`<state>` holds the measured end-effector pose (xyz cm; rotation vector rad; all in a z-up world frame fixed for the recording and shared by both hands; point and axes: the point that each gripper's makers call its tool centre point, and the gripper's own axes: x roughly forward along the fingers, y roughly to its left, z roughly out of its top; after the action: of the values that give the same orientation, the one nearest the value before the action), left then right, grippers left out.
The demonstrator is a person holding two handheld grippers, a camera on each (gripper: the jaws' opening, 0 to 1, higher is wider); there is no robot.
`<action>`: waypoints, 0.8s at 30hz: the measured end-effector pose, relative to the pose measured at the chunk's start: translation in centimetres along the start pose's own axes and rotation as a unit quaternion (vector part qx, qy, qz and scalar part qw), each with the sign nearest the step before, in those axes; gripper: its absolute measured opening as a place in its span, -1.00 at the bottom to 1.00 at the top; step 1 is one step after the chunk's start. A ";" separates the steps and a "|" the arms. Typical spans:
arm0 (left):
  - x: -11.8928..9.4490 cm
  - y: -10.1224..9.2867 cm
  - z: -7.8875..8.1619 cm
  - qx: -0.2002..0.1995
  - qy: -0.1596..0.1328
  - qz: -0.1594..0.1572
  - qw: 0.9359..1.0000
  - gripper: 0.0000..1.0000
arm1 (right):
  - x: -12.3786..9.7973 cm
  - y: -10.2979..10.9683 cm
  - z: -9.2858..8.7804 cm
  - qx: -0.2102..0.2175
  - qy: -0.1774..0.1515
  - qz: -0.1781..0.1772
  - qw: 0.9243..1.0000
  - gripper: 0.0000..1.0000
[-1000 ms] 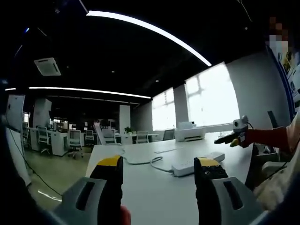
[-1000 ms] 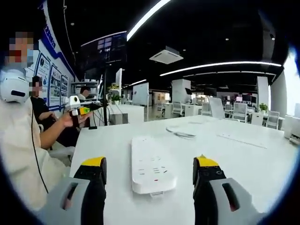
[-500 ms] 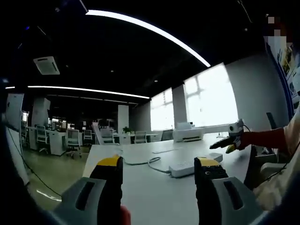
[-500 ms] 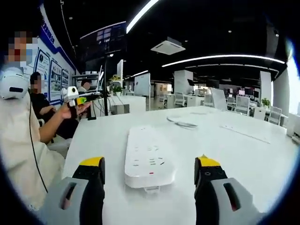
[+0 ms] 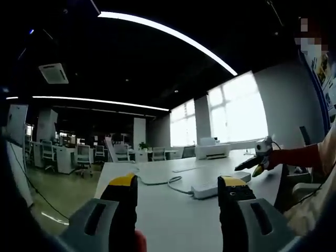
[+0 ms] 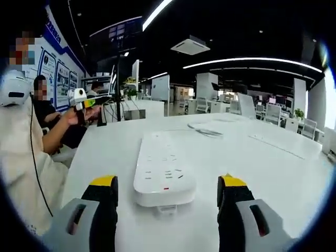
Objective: Pick up the power strip scattered on the table, fix it on the side mounting bracket of the table, and press the switch
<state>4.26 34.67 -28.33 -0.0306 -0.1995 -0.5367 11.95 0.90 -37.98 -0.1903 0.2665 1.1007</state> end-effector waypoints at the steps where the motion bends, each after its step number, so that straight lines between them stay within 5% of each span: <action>1: 0.0 0.0 0.0 0.000 0.000 0.000 1.000 0.33 | 0.1 0.0 -0.1 -0.001 0.001 0.001 1.000 0.46; 24: -0.2 0.2 0.1 0.001 0.000 0.003 1.000 0.33 | 0.6 0.7 -0.8 -0.007 0.017 0.009 1.000 0.35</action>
<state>4.16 34.94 -28.22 -0.0295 -0.2006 -0.5302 11.51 1.48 -38.96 -0.2209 0.2917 1.1175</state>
